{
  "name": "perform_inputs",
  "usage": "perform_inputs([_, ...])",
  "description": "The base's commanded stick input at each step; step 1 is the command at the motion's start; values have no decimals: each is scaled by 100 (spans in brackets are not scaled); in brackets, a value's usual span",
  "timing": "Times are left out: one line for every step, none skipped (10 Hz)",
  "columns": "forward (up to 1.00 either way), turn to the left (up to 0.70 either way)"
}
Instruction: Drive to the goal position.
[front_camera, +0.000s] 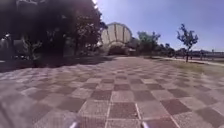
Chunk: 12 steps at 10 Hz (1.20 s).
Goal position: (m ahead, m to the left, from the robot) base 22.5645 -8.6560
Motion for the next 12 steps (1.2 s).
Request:
perform_inputs([50,0])
perform_inputs([50,0])
perform_inputs([50,0])
perform_inputs([50,0])
perform_inputs([50,0])
perform_inputs([50,0])
perform_inputs([50,0])
perform_inputs([50,0])
perform_inputs([50,0])
perform_inputs([50,0])
perform_inputs([50,0])
perform_inputs([50,0])
